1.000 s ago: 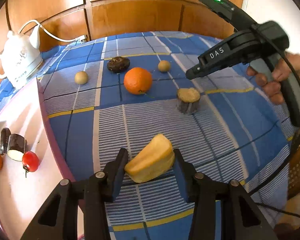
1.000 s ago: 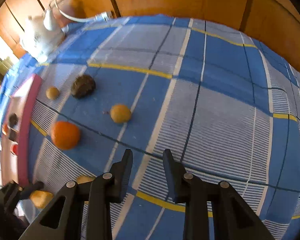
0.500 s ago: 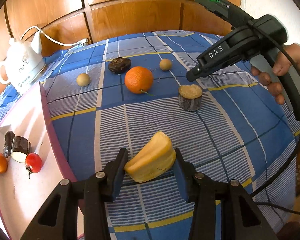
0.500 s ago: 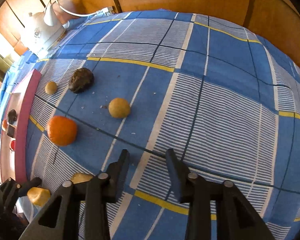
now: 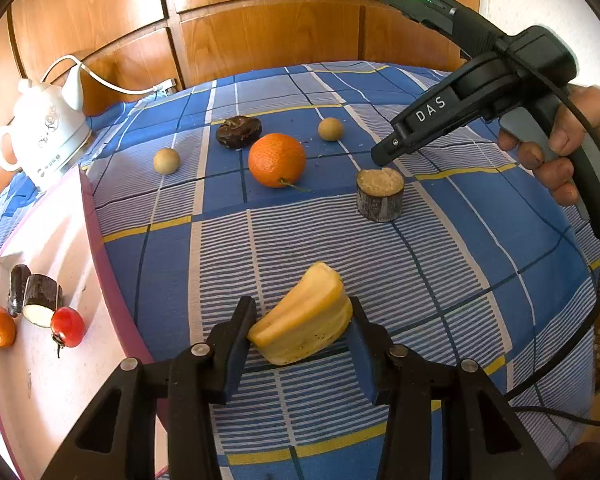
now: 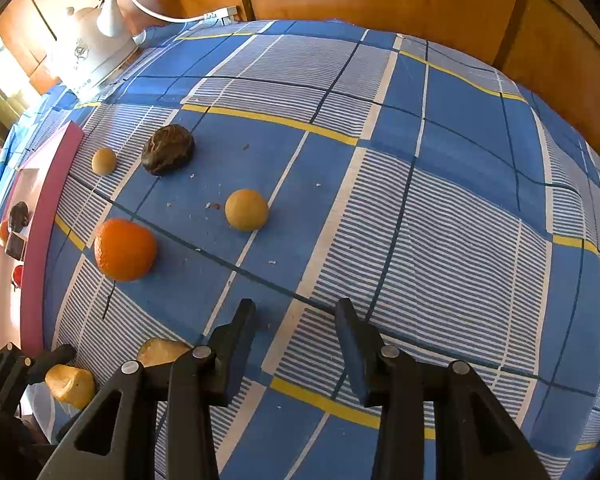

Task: Organize fruits
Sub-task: 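Hold the yellow wedge in the left tool while the right tool reaches the small yellow round fruit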

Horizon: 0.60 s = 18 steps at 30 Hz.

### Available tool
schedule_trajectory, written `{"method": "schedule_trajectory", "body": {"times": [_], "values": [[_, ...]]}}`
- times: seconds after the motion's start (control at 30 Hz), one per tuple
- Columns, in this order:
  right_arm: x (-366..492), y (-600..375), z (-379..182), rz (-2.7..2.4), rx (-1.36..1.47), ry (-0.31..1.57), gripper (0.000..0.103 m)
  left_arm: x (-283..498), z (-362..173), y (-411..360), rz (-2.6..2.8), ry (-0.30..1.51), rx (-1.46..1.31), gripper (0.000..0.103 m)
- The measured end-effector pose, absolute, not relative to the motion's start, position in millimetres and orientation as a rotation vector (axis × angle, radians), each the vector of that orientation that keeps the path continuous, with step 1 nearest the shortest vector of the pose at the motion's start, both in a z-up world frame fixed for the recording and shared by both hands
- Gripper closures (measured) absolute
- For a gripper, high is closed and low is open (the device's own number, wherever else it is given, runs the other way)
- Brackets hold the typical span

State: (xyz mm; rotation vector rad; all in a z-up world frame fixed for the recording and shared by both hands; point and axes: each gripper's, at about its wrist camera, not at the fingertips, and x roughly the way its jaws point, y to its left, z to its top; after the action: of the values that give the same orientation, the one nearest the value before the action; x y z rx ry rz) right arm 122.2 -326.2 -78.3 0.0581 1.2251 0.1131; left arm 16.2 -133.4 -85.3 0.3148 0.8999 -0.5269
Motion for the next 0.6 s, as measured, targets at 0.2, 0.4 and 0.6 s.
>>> {"method": "schedule_trajectory", "body": {"times": [0.2, 0.4, 0.6], "values": [[117, -322, -67, 0.142, 0.084, 1.179, 0.065, 17, -85, -134, -0.529, 0.899, 0.316, 0.057], [120, -316, -52, 0.184, 0.111, 1.130, 0.065, 17, -85, -134, -0.532, 0.897, 0.316, 0.057], [140, -309, -53, 0.162, 0.155, 1.125, 0.065, 16, -85, -134, -0.532, 0.898, 0.316, 0.057]]}}
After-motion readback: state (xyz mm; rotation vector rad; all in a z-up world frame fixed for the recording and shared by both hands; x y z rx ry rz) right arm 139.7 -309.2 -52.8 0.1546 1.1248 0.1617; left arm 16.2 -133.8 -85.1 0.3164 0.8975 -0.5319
